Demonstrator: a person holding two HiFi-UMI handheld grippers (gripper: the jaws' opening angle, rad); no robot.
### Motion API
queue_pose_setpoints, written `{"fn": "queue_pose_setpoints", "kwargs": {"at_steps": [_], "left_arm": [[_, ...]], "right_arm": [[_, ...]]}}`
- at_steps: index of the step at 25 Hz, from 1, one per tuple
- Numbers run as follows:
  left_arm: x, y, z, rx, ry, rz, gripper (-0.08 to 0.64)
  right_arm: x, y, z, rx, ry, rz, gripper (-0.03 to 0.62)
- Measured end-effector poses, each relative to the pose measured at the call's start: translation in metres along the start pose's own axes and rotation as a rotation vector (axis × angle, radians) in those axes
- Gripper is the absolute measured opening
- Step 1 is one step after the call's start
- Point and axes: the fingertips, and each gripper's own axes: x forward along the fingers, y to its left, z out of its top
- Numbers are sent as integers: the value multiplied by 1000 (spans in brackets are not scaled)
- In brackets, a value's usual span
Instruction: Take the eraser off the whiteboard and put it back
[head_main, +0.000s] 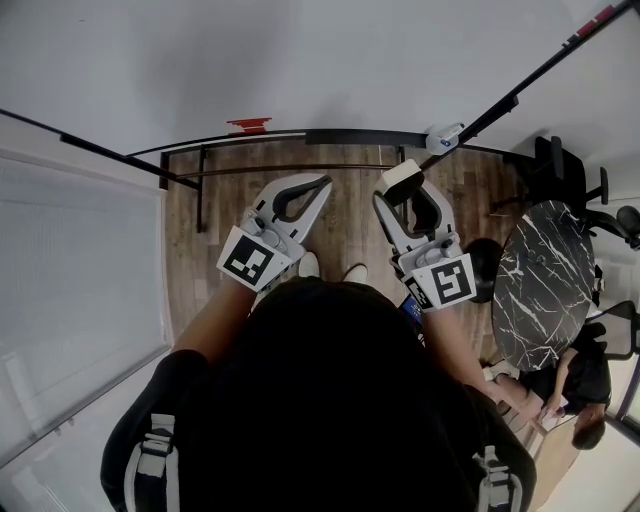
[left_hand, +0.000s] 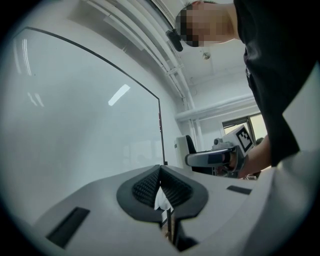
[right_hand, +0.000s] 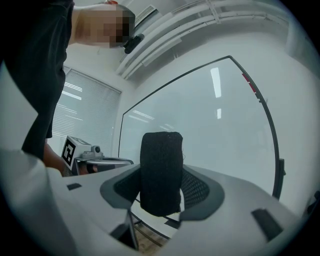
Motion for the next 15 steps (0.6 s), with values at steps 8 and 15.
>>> {"fn": "queue_pose_setpoints", "kwargs": {"at_steps": [8,15], "left_arm": [[4,-9,6,12,-6,13,5],[6,-21,10,20,-6,29,5]], "right_arm": [[-9,-5,1,4,-11,13,222],[-21,-9,4,6,-18,20,222]]}}
